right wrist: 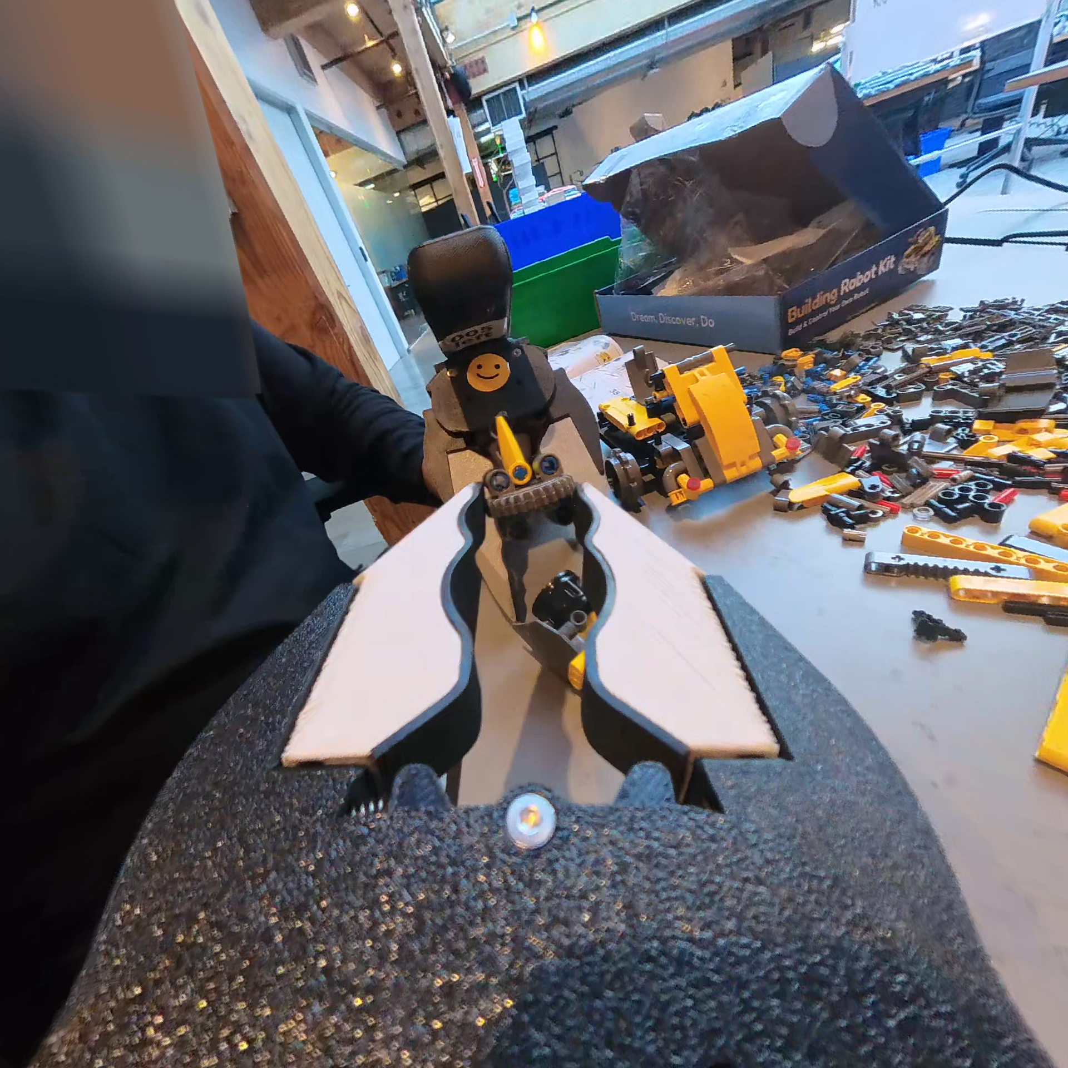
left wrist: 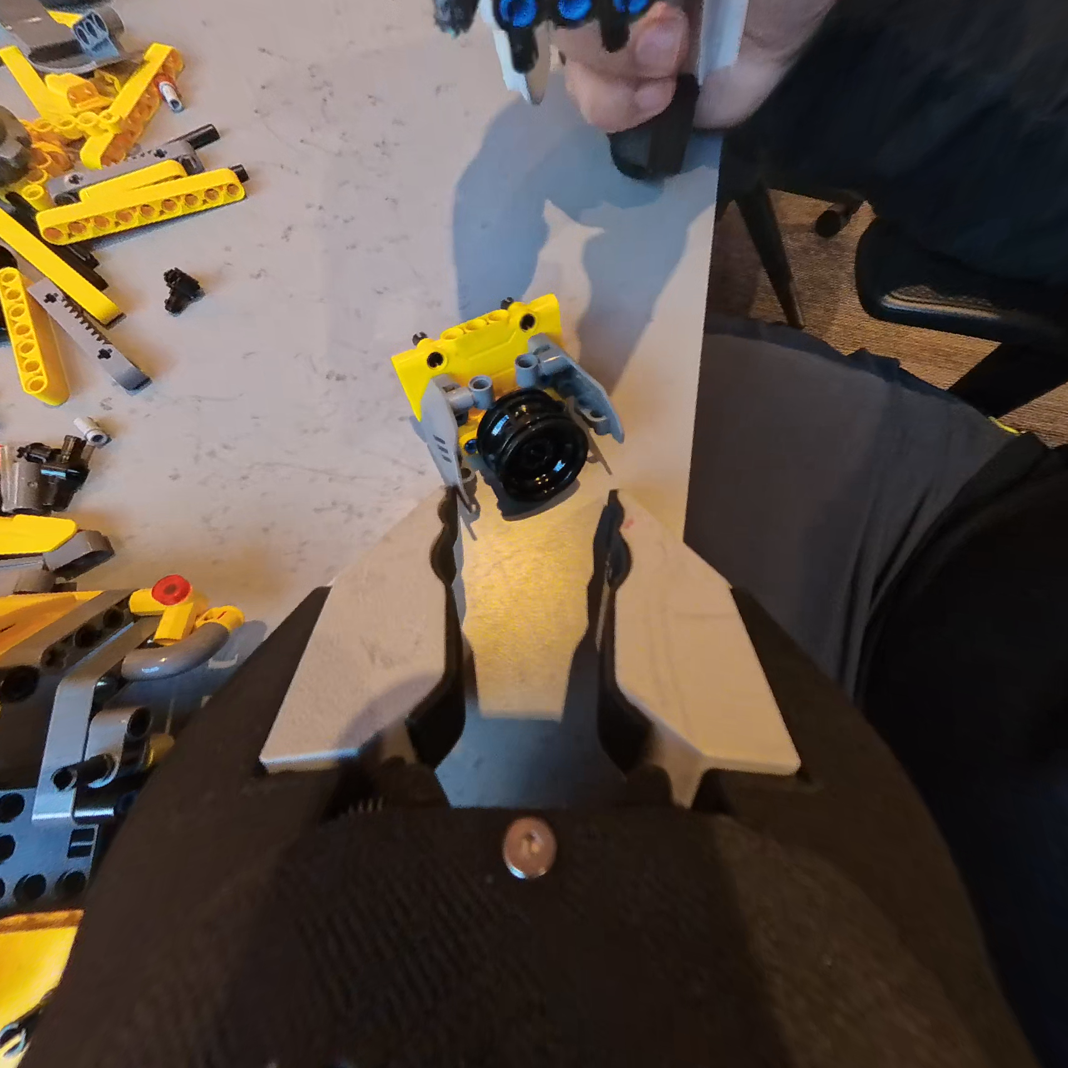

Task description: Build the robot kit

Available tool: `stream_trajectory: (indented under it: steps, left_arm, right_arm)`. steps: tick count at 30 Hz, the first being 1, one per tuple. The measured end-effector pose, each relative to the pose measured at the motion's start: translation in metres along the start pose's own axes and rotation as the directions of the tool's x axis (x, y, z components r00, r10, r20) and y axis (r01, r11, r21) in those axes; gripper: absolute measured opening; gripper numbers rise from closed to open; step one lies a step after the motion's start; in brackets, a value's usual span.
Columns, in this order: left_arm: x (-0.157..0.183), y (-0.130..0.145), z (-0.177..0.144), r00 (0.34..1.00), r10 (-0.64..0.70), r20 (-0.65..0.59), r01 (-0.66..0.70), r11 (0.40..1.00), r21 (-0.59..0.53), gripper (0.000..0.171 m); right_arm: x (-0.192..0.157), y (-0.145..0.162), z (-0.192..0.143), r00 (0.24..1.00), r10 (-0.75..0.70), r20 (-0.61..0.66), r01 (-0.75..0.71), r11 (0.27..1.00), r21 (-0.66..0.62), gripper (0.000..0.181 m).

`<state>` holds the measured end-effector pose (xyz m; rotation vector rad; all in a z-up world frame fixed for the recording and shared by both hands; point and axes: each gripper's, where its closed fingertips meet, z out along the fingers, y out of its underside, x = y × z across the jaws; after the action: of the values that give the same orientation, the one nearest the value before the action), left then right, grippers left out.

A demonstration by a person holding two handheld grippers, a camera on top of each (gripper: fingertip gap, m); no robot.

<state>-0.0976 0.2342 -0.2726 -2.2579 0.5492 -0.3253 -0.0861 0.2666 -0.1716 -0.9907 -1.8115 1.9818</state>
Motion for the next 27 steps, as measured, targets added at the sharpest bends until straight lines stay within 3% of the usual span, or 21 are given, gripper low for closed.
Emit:
stream_trajectory:
  steps: [5,9,13,15,17,19,22,27]
  left_arm:
    - [0.005,-0.005,-0.004,0.999,0.025,-0.023,-0.024,0.999,0.043,0.055]
    - [0.007,-0.017,-0.021,0.999,0.043,-0.012,-0.04,0.985,0.168,0.058]
    - [0.012,-0.024,-0.036,0.997,-0.035,-0.065,0.048,0.976,0.212,0.055]
    - [0.013,-0.031,-0.044,0.993,-0.074,-0.089,0.093,0.968,0.232,0.051]
    - [0.021,-0.042,-0.053,0.987,-0.081,-0.137,0.115,0.958,0.261,0.047]
    - [0.024,-0.049,-0.059,0.989,-0.064,-0.13,0.098,0.957,0.273,0.036]
    - [0.032,-0.046,-0.06,0.995,0.017,-0.101,0.008,0.97,0.242,0.014]
    - [0.05,-0.044,-0.064,0.991,0.076,-0.113,-0.048,0.971,0.234,0.012]
  right_arm:
    - [-0.001,0.001,-0.001,1.0,0.008,0.003,-0.008,1.0,-0.01,0.029]
    - [0.011,0.012,0.003,0.963,-0.173,-0.208,0.139,0.976,-0.168,0.03]
    - [0.007,0.02,0.011,0.812,-0.473,-0.343,0.325,0.853,-0.407,0.029]
    - [0.003,0.026,0.014,0.716,-0.608,-0.342,0.393,0.756,-0.523,0.03]
    - [-0.006,0.033,0.022,0.669,-0.679,-0.302,0.436,0.687,-0.581,0.029]
    - [-0.015,0.04,0.029,0.694,-0.667,-0.27,0.427,0.685,-0.59,0.03]
    - [-0.021,0.041,0.032,0.749,-0.601,-0.278,0.385,0.737,-0.556,0.03]
    - [-0.04,0.038,0.035,0.851,-0.464,-0.245,0.318,0.827,-0.463,0.03]
